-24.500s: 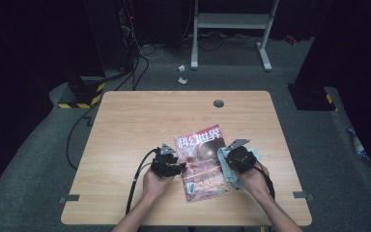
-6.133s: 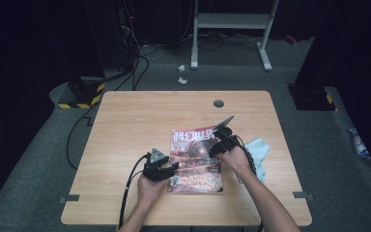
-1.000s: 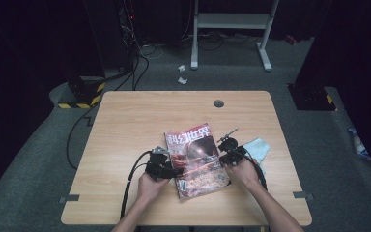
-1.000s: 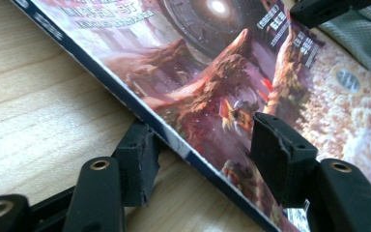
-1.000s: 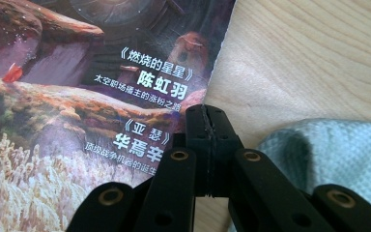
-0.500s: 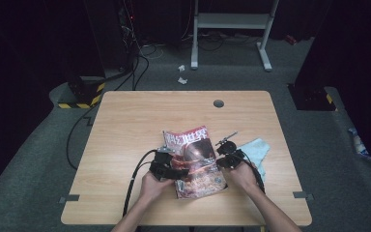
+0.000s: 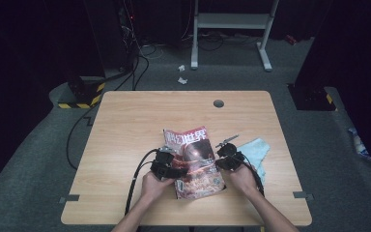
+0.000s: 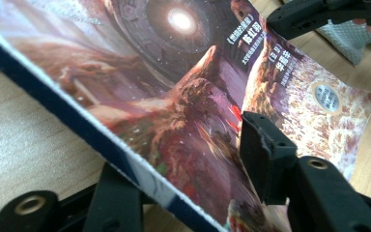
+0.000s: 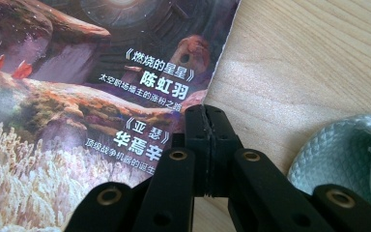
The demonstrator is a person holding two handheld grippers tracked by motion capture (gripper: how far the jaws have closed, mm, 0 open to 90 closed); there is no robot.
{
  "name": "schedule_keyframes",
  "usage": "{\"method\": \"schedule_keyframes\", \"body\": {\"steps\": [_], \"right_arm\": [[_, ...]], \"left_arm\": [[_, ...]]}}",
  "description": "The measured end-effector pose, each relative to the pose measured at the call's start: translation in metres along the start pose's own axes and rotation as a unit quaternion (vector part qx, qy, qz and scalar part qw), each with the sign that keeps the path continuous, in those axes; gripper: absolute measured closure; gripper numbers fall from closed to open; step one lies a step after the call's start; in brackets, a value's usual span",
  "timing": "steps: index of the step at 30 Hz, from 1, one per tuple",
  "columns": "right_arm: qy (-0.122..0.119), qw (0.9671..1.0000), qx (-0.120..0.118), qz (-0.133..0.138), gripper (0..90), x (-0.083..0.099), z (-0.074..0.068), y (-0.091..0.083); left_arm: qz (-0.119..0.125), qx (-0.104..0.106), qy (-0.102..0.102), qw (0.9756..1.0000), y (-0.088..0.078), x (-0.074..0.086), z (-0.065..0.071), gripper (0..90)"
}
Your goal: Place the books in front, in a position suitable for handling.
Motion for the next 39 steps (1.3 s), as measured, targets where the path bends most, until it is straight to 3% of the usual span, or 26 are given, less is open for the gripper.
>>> {"method": "schedule_keyframes", "body": {"steps": [3,7,8,16,17,20,25,31,39], "right_arm": [[-0.014,0.9998,0.012,0.008,75.8,0.002,0.002,-0.001],[0.000,0.9997,0.000,0.023,68.2,0.007,0.008,-0.004],[-0.005,0.9991,0.014,0.039,62.9,0.012,0.014,-0.006],[-0.022,0.9954,0.040,0.085,54.5,0.030,0.020,-0.010],[-0.024,0.9935,0.039,0.104,51.6,0.034,0.021,-0.010],[-0.025,0.9909,0.038,0.127,47.6,0.039,0.024,-0.009],[-0.032,0.9863,0.041,0.157,44.9,0.044,0.026,-0.008],[-0.037,0.9773,0.042,0.204,43.3,0.053,0.026,-0.005],[-0.038,0.9765,0.045,0.208,43.6,0.054,0.026,-0.004]], "left_arm": [[0.002,0.002,-0.012,0.9999,-0.002,-0.001,-0.002,60.8],[-0.002,0.003,-0.021,0.9998,-0.003,-0.002,-0.002,64.2],[-0.005,0.002,-0.023,0.9997,-0.003,-0.002,-0.002,64.8],[-0.009,0.003,-0.032,0.9994,-0.008,-0.004,-0.005,69.2],[-0.012,0.000,-0.028,0.9995,-0.011,-0.006,-0.006,69.9],[-0.009,-0.002,-0.026,0.9996,-0.015,-0.009,-0.007,72.0],[-0.012,0.007,-0.034,0.9993,-0.019,-0.012,-0.010,75.1],[-0.019,0.011,-0.038,0.9990,-0.021,-0.011,-0.012,76.1],[-0.022,0.010,-0.024,0.9994,-0.030,-0.018,-0.010,77.8]]}}
Point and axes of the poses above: each handheld gripper's, and its own axes: y roughly forward along the jaws, x roughly out of its underside, z roughly to its right, the point moved 4 cm from there along y, roughly forward along the jaws, and after that the axes turned 12 degrees about -x, right-handed, at the moved point
